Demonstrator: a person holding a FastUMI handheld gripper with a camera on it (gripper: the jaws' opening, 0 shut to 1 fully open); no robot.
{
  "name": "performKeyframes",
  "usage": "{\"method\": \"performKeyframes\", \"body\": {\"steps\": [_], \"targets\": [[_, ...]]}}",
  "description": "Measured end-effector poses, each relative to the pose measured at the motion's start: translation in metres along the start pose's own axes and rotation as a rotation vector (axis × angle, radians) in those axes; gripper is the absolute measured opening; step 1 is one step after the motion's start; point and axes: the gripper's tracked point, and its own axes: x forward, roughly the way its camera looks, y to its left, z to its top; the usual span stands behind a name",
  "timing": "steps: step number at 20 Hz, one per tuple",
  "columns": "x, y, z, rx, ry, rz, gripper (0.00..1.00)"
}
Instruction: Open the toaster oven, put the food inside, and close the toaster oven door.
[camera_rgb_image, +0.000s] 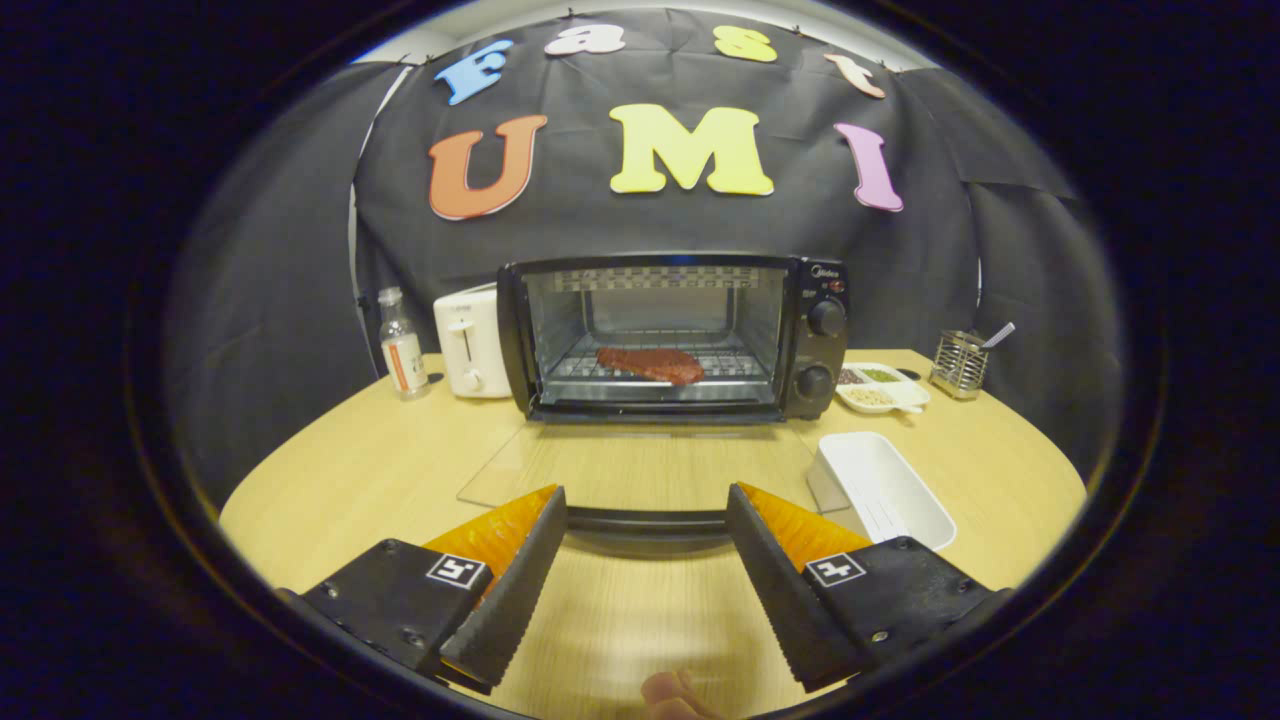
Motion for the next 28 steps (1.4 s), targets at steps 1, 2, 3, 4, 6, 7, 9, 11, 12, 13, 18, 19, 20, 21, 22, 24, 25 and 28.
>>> {"method": "performKeyframes", "body": {"steps": [1,2,3,4,6,7,9,11,12,13,18,19,20,21,22,24,25,28], "targets": [[0.001,0.0,-0.006,-0.001,0.016,-0.004,1.0],[0.003,0.001,-0.012,-0.002,0.037,0.002,1.0],[0.005,0.002,-0.019,-0.003,0.064,0.0,1.0],[0.006,-0.001,-0.025,0.006,0.085,-0.006,1.0],[0.012,0.001,-0.033,0.027,0.123,-0.005,1.0],[0.015,0.003,-0.04,0.023,0.162,-0.005,1.0],[0.021,-0.001,-0.04,0.014,0.181,-0.039,1.0],[0.025,0.002,-0.038,0.005,0.186,-0.04,1.0],[0.025,0.001,-0.042,0.009,0.202,-0.047,1.0],[0.027,0.003,-0.043,0.024,0.213,-0.039,1.0],[0.028,0.002,-0.045,0.068,0.257,-0.067,1.0],[0.028,0.003,-0.044,0.07,0.257,-0.07,1.0],[0.027,0.005,-0.044,0.073,0.256,-0.069,1.0],[0.026,0.006,-0.041,0.077,0.248,-0.067,1.0],[0.024,0.007,-0.038,0.076,0.239,-0.065,1.0],[0.022,0.008,-0.029,0.066,0.21,-0.063,1.0],[0.02,0.011,-0.02,0.055,0.183,-0.056,1.0],[0.022,0.01,-0.002,0.019,0.137,-0.071,1.0]]}}
